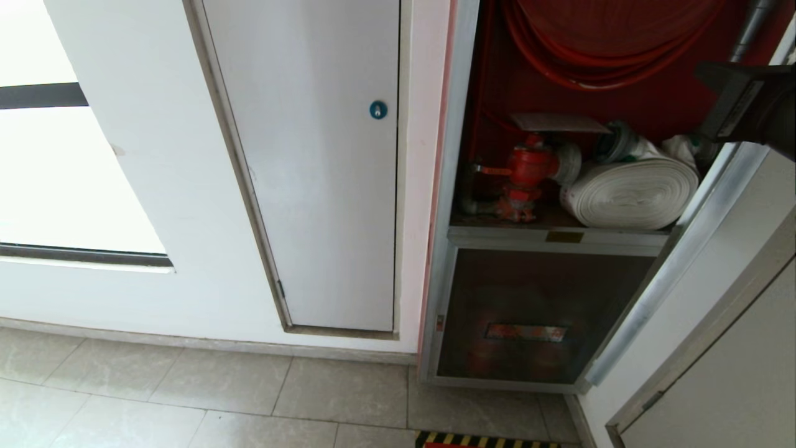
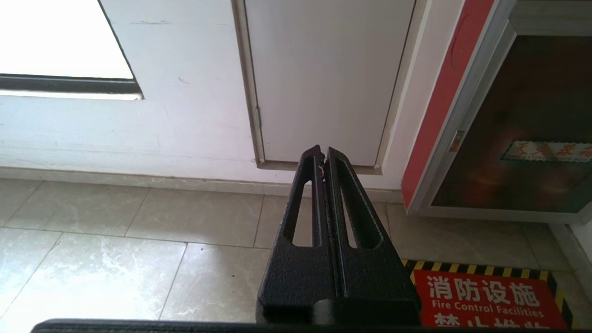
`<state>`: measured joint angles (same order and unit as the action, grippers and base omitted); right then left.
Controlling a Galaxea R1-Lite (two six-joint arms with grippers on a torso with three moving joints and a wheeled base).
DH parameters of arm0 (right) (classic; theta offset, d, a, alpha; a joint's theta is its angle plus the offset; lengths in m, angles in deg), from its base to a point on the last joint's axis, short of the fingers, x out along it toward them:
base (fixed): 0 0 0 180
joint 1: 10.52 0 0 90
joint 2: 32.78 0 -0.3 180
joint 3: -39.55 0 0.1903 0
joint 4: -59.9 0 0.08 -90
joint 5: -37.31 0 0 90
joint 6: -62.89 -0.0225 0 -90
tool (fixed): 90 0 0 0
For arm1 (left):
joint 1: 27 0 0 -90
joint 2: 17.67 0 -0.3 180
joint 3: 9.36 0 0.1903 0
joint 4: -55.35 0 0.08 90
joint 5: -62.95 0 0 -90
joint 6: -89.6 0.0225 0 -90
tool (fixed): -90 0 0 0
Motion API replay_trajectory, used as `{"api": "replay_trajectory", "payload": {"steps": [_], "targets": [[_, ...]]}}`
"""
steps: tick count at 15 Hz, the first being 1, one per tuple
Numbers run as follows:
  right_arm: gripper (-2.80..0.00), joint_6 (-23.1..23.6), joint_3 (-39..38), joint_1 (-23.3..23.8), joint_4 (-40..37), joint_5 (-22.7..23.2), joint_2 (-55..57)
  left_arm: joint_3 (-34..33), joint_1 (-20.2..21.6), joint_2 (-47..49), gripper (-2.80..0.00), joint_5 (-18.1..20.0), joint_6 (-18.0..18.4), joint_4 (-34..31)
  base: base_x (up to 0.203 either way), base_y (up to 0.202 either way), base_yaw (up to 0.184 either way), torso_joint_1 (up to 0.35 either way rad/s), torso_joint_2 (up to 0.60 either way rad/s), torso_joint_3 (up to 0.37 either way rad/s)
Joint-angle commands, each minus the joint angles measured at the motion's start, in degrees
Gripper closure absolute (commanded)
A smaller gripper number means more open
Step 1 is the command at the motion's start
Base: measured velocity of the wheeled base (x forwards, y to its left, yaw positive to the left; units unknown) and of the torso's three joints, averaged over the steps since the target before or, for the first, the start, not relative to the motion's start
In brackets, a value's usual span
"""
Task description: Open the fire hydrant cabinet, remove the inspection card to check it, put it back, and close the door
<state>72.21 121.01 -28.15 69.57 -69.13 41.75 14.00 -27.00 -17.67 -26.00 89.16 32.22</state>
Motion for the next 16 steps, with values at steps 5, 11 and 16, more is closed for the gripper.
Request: {"api": "replay_trajectory", "payload": {"steps": [5, 11, 16], "targets": [[0.00, -0.04, -2.33, 2.86, 0.10, 0.29, -2.48, 0.00, 0.00, 0.09, 0.00, 0.01, 0.00, 0.02, 0.000, 0.000, 0.000, 0.000, 0.00, 0.000], [0.00, -0.18, -4.80, 5.58, 0.03, 0.97, -4.81, 0.00, 0.00, 0.09, 0.00, 0.01, 0.00, 0.02, 0.000, 0.000, 0.000, 0.000, 0.00, 0.000], [0.00, -0.17, -5.41, 7.94, -1.48, 0.98, -5.86, -0.08, 0.00, 0.09, 0.00, 0.01, 0.00, 0.02, 0.000, 0.000, 0.000, 0.000, 0.00, 0.000]]}}
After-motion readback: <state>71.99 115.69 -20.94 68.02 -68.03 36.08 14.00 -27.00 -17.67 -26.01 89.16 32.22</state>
